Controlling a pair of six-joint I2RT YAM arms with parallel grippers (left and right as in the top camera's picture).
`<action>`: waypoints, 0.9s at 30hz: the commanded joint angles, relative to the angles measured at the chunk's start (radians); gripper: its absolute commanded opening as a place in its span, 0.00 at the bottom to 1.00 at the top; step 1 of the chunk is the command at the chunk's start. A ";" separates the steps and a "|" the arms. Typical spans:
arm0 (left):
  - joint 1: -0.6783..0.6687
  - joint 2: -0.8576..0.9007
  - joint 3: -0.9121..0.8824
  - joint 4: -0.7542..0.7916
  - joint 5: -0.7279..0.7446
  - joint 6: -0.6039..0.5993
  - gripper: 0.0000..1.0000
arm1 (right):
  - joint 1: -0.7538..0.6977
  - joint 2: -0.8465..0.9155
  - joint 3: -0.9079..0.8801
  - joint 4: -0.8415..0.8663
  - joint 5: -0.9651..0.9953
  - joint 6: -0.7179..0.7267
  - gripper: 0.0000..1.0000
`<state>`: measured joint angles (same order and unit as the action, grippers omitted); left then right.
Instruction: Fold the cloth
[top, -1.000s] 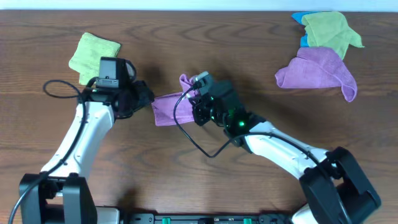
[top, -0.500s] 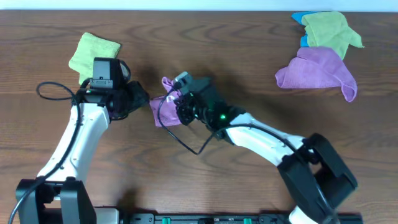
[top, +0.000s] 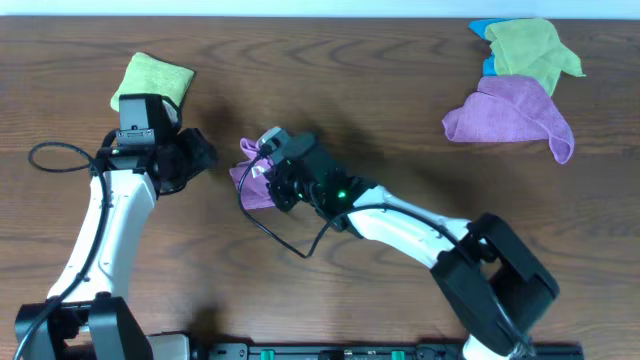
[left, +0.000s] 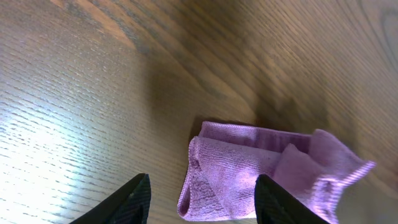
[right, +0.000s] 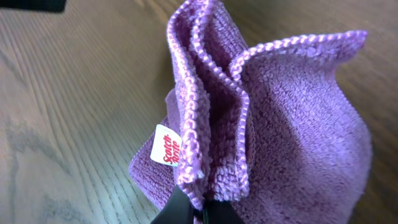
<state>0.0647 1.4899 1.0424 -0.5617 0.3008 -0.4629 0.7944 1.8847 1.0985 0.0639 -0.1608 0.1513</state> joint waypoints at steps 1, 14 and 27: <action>0.003 -0.020 0.023 -0.005 0.004 0.022 0.55 | 0.016 0.035 0.016 -0.005 -0.002 -0.011 0.02; 0.003 -0.020 0.023 -0.007 0.003 0.022 0.54 | 0.045 0.069 0.016 0.014 -0.009 -0.023 0.02; 0.003 -0.020 0.023 -0.011 0.003 0.022 0.54 | 0.071 0.109 0.042 0.014 -0.032 -0.064 0.34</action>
<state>0.0647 1.4899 1.0424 -0.5694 0.3042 -0.4625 0.8566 1.9907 1.1065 0.0757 -0.1680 0.1112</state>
